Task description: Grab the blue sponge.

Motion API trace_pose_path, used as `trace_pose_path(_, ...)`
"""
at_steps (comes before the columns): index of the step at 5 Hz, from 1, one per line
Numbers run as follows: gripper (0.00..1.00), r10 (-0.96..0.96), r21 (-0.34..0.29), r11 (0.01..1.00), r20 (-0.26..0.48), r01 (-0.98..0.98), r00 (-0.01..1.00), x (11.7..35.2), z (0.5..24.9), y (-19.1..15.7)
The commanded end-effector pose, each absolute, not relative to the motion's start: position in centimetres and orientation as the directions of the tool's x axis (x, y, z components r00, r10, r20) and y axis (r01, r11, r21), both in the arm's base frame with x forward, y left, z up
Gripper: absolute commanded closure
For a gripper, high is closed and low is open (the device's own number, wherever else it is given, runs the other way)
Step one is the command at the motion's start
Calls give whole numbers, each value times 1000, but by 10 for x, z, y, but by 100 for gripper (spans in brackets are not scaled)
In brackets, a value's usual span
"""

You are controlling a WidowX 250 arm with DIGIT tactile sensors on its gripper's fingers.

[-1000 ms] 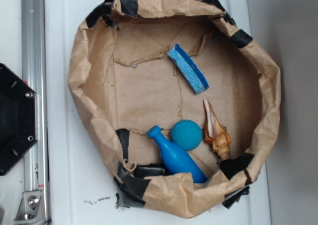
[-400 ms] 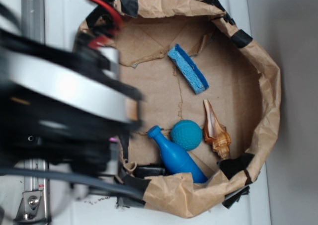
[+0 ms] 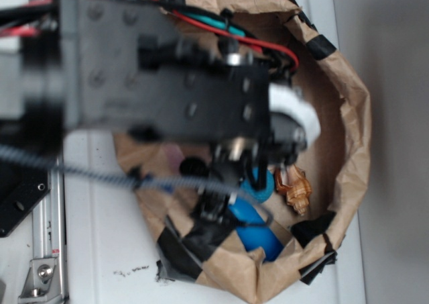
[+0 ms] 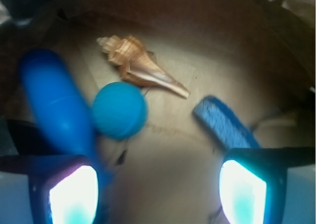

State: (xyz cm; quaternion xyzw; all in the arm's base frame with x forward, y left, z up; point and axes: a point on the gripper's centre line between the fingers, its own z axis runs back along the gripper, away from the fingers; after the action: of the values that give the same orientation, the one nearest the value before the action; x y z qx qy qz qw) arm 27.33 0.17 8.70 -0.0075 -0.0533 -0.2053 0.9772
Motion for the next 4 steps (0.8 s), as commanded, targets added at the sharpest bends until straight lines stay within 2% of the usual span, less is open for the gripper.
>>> trace_pose_path(1, 0, -467, -9, 881, 137, 473, 874, 279, 84, 33)
trace_pose_path(2, 0, -478, 128, 874, 63, 468, 876, 291, 67, 32)
trace_pose_path(3, 0, -515, 157, 848, 19, 507, 857, 301, 46, 26)
trace_pose_path(4, 0, -553, 116, 826, -24, 552, 833, 304, 19, 12)
